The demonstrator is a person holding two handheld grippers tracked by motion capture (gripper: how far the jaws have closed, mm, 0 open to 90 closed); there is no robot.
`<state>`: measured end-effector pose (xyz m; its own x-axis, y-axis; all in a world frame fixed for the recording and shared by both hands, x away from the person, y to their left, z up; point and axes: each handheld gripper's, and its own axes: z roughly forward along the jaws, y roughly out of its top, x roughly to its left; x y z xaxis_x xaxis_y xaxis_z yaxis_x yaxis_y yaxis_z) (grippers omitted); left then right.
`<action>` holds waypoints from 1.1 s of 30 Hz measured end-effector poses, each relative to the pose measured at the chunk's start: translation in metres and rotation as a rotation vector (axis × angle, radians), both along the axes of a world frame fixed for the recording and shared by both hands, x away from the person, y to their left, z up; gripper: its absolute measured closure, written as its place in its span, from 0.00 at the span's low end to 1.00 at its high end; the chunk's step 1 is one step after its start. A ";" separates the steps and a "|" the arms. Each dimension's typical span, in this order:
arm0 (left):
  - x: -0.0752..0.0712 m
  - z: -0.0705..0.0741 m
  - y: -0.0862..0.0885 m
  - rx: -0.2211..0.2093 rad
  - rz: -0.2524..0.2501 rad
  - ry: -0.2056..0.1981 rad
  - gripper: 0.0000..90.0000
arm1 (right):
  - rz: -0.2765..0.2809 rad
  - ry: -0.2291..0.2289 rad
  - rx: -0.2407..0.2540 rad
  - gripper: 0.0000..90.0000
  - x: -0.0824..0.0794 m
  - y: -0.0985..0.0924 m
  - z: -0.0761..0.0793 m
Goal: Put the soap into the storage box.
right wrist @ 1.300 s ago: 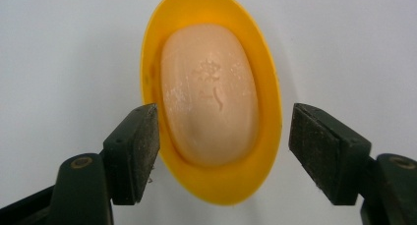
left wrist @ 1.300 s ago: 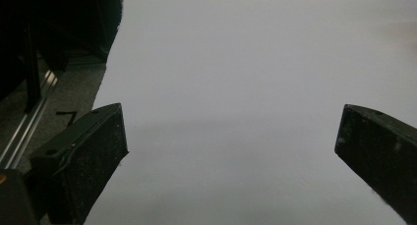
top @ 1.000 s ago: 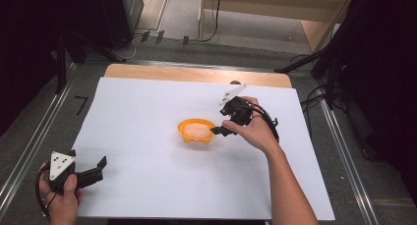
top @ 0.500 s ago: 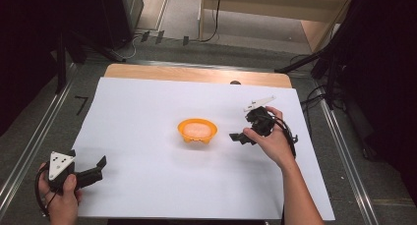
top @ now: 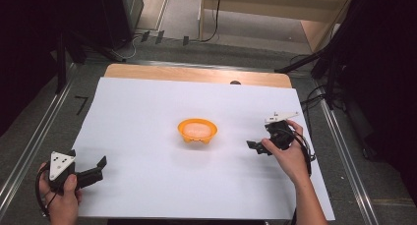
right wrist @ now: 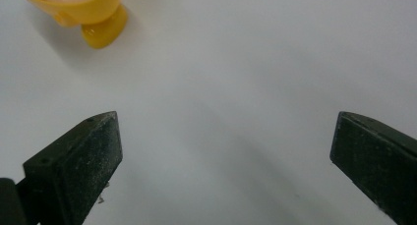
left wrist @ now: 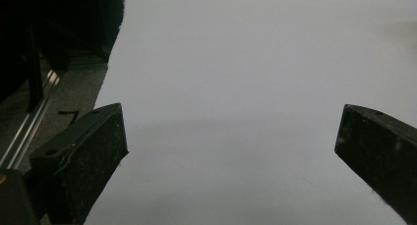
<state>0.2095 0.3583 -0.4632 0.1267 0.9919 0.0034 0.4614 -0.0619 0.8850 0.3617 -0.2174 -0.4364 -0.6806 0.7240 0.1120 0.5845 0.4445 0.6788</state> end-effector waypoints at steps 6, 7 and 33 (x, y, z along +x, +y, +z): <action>0.000 0.000 0.000 0.000 0.000 0.000 0.00 | -0.047 0.017 0.004 0.00 -0.019 -0.021 -0.020; 0.000 0.000 0.000 0.001 0.000 0.001 0.00 | -0.053 0.018 0.011 0.00 -0.023 -0.024 -0.022; 0.000 0.000 -0.001 0.007 -0.002 -0.001 0.00 | -0.179 -0.039 0.085 0.00 -0.084 -0.088 -0.045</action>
